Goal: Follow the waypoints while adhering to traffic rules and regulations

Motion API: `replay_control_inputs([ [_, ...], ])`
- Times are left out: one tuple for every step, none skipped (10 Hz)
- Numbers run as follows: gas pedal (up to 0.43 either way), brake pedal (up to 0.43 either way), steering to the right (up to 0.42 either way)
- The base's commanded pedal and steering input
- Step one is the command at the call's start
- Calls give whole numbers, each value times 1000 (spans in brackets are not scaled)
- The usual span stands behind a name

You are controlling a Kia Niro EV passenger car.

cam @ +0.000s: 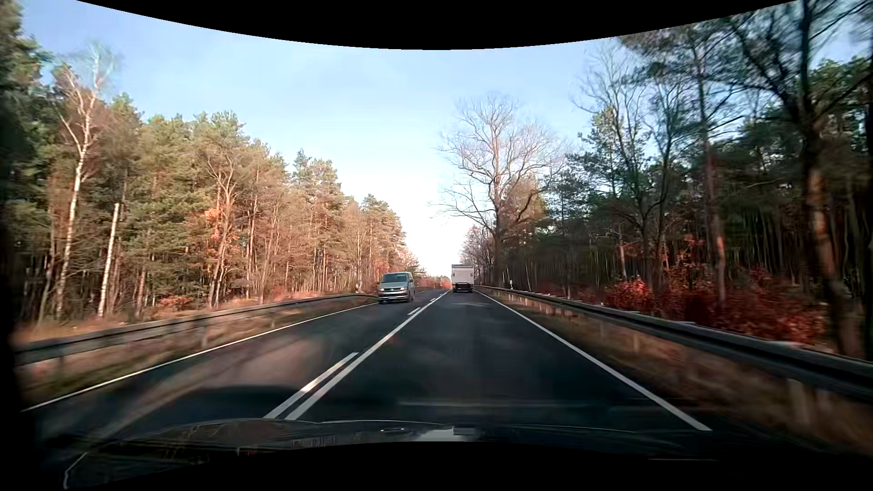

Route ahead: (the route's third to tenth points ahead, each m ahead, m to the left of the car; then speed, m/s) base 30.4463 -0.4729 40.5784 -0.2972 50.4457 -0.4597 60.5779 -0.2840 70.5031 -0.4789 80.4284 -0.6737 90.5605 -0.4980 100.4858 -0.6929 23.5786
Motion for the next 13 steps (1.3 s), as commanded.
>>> replay_control_inputs([
  [260, 0, -1],
  [248, 0, -1],
  [248, 0, -1],
  [248, 0, -1],
  [240, 0, -1],
  [228, 0, -1],
  [228, 0, -1],
  [228, 0, -1],
  [228, 0, -1],
  [228, 0, 0],
  [228, 0, 1],
  [228, 0, 1],
  [228, 0, 1],
])
